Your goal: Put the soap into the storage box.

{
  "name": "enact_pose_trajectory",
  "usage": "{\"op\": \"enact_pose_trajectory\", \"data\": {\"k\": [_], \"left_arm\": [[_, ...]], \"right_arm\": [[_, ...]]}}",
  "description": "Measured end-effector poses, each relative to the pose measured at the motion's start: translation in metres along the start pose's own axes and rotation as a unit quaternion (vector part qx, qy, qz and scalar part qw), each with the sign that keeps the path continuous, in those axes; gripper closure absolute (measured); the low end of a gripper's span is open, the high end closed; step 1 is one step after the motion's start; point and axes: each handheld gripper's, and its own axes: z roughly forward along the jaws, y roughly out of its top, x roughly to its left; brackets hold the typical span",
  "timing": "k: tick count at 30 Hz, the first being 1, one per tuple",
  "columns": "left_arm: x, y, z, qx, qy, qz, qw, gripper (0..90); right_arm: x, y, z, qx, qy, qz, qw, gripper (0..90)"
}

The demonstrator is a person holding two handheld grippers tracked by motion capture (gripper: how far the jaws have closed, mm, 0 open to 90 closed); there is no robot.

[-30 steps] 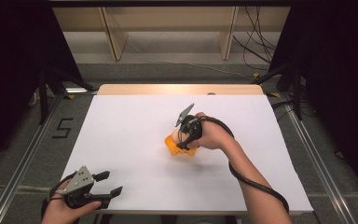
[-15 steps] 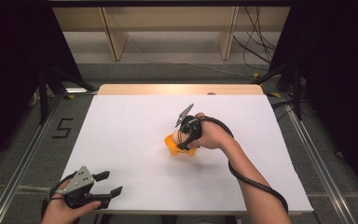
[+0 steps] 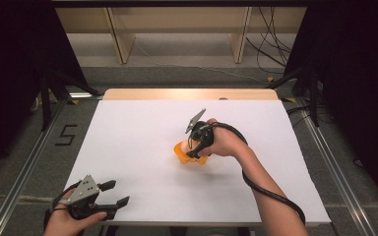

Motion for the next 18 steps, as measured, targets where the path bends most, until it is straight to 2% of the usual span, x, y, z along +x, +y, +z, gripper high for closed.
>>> {"op": "enact_pose_trajectory", "data": {"k": [1, 2, 6, 9, 10, 15, 16, 17, 18], "left_arm": [[0.0, 0.0, 0.0, -0.003, -0.001, -0.003, 1.0, 26.9], [-0.001, 0.0, 0.001, -0.003, -0.001, -0.003, 1.0, 26.9], [0.0, 0.0, 0.0, -0.001, -0.001, -0.001, 1.0, 26.9], [0.0, 0.0, 0.0, -0.001, -0.001, 0.0, 1.0, 26.9], [0.0, 0.0, 0.0, -0.001, -0.001, -0.001, 1.0, 27.0], [0.0, 0.0, 0.0, -0.001, 0.0, 0.0, 1.0, 26.9], [0.0, 0.0, 0.0, -0.001, 0.0, 0.0, 1.0, 26.9], [-0.001, 0.0, 0.001, -0.004, -0.001, -0.004, 1.0, 26.9], [-0.001, 0.0, 0.001, -0.003, -0.001, -0.004, 1.0, 26.9]], "right_arm": [[0.0, 0.0, 0.0, 0.0, 0.0, 0.0, 1.0, 32.8], [-0.001, 0.001, -0.005, -0.012, -0.001, -0.006, 0.9999, 32.7], [0.001, 0.001, -0.013, -0.012, -0.005, -0.001, 0.9999, 33.0], [0.001, -0.001, -0.019, -0.021, -0.009, -0.008, 0.9997, 33.2], [0.003, -0.003, -0.022, -0.023, -0.012, 0.007, 0.9996, 33.4], [0.004, -0.009, -0.027, -0.028, -0.02, 0.008, 0.9994, 33.5], [0.005, -0.011, -0.028, -0.028, -0.025, 0.019, 0.9991, 33.5], [0.004, -0.013, -0.029, -0.032, -0.025, 0.015, 0.9991, 33.5], [0.006, -0.017, -0.032, -0.035, -0.028, 0.027, 0.9986, 33.5]]}}
